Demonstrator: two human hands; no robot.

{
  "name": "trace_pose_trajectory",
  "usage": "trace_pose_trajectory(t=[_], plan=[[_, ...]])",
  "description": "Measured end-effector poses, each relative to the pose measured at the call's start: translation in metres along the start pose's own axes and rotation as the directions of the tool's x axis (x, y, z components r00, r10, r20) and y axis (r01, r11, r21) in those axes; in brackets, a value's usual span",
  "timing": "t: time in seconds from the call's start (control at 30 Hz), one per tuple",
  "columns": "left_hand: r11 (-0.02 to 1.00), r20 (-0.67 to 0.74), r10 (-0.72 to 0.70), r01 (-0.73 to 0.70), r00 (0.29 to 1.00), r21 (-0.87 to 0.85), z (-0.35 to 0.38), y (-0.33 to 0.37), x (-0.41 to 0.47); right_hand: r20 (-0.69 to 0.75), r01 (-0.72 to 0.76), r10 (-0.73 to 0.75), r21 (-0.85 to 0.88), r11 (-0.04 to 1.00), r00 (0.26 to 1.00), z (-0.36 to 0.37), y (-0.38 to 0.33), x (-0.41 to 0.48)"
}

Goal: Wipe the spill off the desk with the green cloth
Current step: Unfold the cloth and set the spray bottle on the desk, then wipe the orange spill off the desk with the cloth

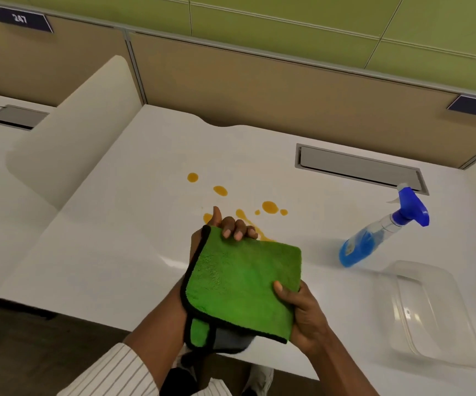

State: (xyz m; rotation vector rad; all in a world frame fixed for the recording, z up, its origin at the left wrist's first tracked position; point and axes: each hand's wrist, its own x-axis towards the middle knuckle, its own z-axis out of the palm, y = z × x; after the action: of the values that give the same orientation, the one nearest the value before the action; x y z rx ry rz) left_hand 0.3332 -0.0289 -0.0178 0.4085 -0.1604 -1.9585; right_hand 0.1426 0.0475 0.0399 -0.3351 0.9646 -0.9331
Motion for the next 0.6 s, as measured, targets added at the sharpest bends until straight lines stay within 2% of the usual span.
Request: trace_pose_trajectory(t=[0.03, 0.07, 0.1, 0.17, 0.2, 0.23, 0.3, 0.33, 0.4, 0.5, 0.53, 0.6], plan=[[0.996, -0.101, -0.048, 0.055, 0.994, 0.07, 0.014, 0.014, -0.006, -0.051, 0.02, -0.018, 0.042, 0.999, 0.999, 0.003, 0.001, 0.0], [0.959, -0.226, 0.041, 0.024, 0.973, 0.282, 0.018, 0.025, -0.008, -0.13, 0.046, -0.042, 0.029, 0.998, 0.991, 0.006, -0.002, -0.004], [0.895, -0.276, 0.114, 0.022, 0.954, 0.445, 0.021, 0.037, -0.013, -0.184, 0.084, -0.077, 0.029, 0.996, 0.98, 0.006, -0.004, -0.006], [0.625, -0.274, 0.264, 0.052, 0.925, 0.779, 0.0, 0.061, -0.023, -0.272, 0.142, -0.153, -0.058, 0.988, 0.95, 0.004, -0.013, -0.012], [0.475, -0.278, 0.294, 0.113, 0.914, 0.873, -0.018, 0.065, -0.026, -0.321, 0.18, -0.221, -0.152, 0.972, 0.921, 0.002, -0.02, -0.017], [0.309, -0.282, 0.392, 0.164, 0.876, 0.937, -0.032, 0.068, -0.035, -0.329, 0.224, -0.313, -0.281, 0.933, 0.891, -0.001, -0.026, -0.022], [0.048, -0.179, 0.524, 0.182, 0.833, 0.982, -0.065, 0.076, -0.048, -0.375, 0.218, -0.502, -0.589, 0.778, 0.779, -0.006, -0.038, -0.03], [-0.071, -0.119, 0.547, 0.187, 0.829, 0.98, -0.076, 0.079, -0.053, -0.378, 0.178, -0.577, -0.706, 0.686, 0.724, -0.008, -0.041, -0.032], [-0.287, -0.004, 0.519, 0.178, 0.855, 0.941, -0.106, 0.083, -0.057, -0.324, 0.052, -0.666, -0.876, 0.479, 0.672, -0.01, -0.037, -0.027], [-0.51, 0.066, 0.42, 0.175, 0.905, 0.842, -0.136, 0.079, -0.062, -0.163, -0.173, -0.724, -0.983, 0.062, 0.67, -0.021, -0.009, -0.001], [-0.55, 0.066, 0.388, 0.174, 0.919, 0.817, -0.141, 0.077, -0.063, -0.144, -0.23, -0.717, -0.973, -0.023, 0.682, -0.024, 0.007, 0.013], [-0.607, 0.057, 0.349, 0.179, 0.935, 0.774, -0.148, 0.074, -0.064, -0.137, -0.27, -0.652, -0.957, -0.107, 0.746, -0.027, 0.046, 0.04]])
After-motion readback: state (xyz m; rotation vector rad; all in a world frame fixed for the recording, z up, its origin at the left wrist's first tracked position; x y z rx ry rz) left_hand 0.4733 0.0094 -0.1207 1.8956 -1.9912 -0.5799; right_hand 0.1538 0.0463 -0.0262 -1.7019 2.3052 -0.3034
